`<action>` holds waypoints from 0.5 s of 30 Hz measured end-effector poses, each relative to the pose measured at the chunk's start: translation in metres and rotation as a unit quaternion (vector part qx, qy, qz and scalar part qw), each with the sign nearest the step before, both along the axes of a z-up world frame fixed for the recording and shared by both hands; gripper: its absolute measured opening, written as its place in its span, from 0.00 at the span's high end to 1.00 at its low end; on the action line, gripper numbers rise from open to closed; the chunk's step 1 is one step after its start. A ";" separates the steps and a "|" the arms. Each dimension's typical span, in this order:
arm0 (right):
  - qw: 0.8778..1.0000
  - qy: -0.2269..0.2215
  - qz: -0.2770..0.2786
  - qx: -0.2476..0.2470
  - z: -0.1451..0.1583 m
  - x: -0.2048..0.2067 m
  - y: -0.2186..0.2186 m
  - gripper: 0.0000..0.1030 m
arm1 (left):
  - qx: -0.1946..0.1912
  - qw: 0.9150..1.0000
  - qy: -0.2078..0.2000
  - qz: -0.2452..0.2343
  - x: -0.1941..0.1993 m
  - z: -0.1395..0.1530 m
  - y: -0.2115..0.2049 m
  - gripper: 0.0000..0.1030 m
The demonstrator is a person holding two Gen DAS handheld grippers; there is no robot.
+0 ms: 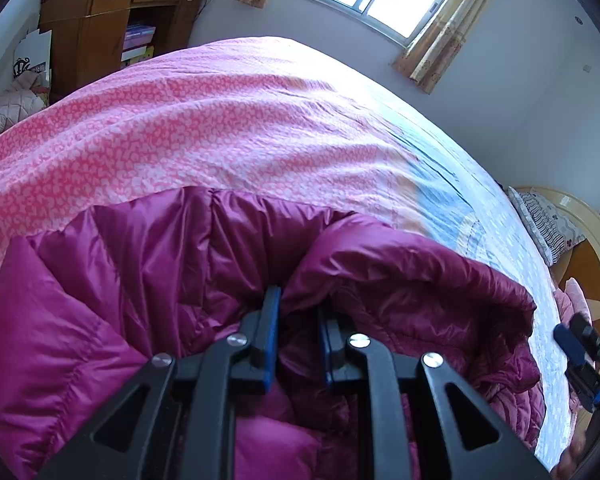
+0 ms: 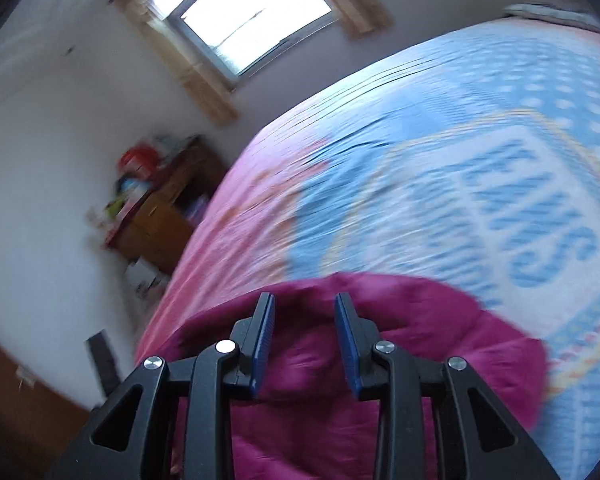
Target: Fold large clothes
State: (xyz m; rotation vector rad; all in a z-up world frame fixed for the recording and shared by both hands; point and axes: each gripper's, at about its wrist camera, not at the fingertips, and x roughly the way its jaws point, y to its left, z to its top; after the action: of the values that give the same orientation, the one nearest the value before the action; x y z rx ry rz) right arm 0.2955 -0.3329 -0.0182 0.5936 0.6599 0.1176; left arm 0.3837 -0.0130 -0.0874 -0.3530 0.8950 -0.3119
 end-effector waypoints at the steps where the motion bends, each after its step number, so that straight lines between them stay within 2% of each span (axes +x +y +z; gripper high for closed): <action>1: 1.000 0.014 0.017 -0.004 -0.005 0.005 0.010 0.69 | 0.000 1.000 0.000 0.000 0.000 0.000 0.000 0.79; 3: 0.998 0.051 0.026 -0.015 -0.025 0.009 0.020 0.69 | 0.000 1.000 0.000 0.000 0.000 0.000 0.000 0.79; 5: 0.994 0.097 0.008 -0.039 -0.052 0.011 0.017 0.69 | 0.000 1.000 0.000 0.000 0.000 0.000 0.000 0.79; 6: 0.994 0.105 0.006 -0.036 -0.066 0.012 0.011 0.70 | 0.001 1.000 -0.001 0.000 0.000 0.000 0.000 0.79; 7: 0.997 0.076 0.009 -0.018 -0.070 0.006 0.004 0.70 | 0.001 1.000 -0.001 0.000 -0.001 0.000 0.001 0.79; 9: 0.996 0.082 0.014 -0.019 -0.067 0.006 0.001 0.70 | 0.001 1.000 -0.001 0.000 0.000 0.001 0.000 0.79; 12: 0.994 0.090 0.012 -0.053 -0.051 0.008 0.006 0.69 | -0.002 1.000 -0.001 0.000 0.000 0.001 0.000 0.79; 15: 0.999 0.015 -0.020 -0.043 -0.014 0.001 0.001 0.69 | -0.006 1.000 -0.001 0.001 -0.001 0.000 0.001 0.79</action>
State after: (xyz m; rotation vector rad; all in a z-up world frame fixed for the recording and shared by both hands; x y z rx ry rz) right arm 0.2964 -0.3323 -0.0318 0.5251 0.6783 0.0430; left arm 0.3831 -0.0122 -0.0871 -0.3639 0.8908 -0.3151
